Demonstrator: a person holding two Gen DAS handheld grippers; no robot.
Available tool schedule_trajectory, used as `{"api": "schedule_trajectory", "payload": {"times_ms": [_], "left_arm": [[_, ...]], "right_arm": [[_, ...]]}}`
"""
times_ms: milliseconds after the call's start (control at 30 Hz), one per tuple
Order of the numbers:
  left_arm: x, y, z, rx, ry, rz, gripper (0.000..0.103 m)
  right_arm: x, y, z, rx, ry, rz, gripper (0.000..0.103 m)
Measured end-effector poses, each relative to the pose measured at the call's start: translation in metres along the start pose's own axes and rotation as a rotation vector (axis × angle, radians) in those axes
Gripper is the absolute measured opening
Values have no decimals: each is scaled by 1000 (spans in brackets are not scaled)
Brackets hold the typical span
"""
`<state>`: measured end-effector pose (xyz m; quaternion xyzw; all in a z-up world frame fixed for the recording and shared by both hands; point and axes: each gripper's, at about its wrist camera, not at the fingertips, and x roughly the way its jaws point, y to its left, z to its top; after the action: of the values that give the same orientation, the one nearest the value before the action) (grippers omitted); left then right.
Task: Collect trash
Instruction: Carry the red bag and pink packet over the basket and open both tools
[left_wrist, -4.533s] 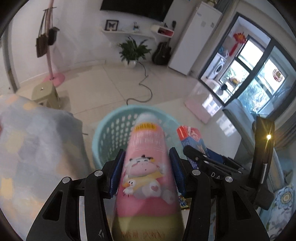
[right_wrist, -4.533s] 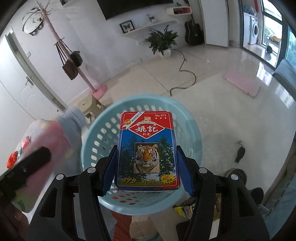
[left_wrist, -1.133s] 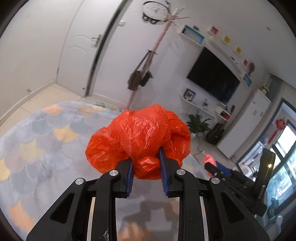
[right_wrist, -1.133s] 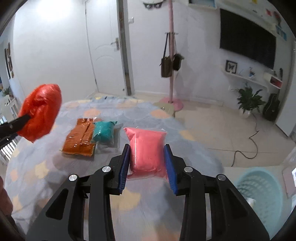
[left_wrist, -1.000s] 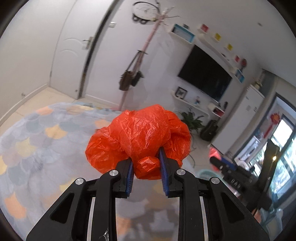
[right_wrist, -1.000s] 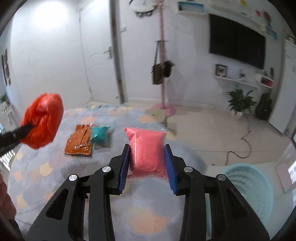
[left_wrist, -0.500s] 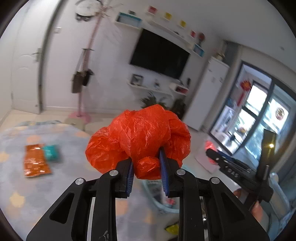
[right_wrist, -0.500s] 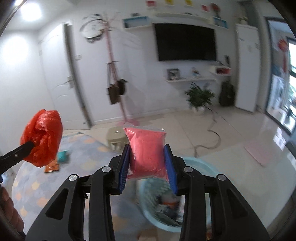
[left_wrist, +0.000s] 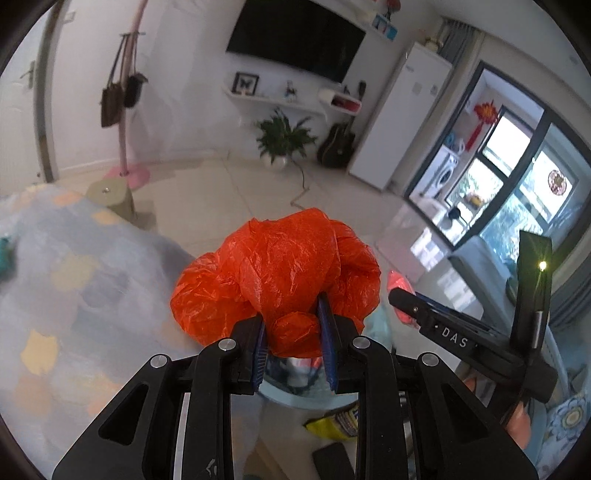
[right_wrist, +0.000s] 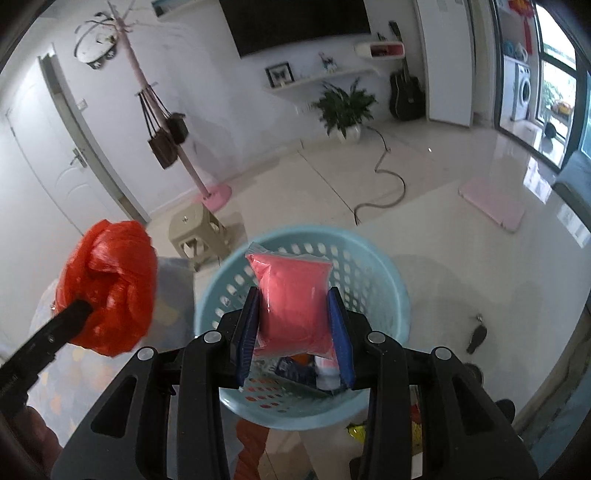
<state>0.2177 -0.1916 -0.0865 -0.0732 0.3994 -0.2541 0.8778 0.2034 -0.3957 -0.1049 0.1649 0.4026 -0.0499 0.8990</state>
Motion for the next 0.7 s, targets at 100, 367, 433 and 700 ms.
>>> {"api": "schedule_trajectory", "payload": {"times_ms": [100,367,433,700], "left_arm": [[18,1,-3,1,43,-2,23],[39,6,-12,-1,84,-23,42],[39,8,-12,12,84,-25,43],[23,17,-13,-10,47,-30,49]], "right_arm": [[12,-8,-1,13,26,1,35],[30,-16,-7,27,75,-10,37],[32,-19,-8,28,75,-24,48],[23,-18,-6,19,44,-10,54]]}}
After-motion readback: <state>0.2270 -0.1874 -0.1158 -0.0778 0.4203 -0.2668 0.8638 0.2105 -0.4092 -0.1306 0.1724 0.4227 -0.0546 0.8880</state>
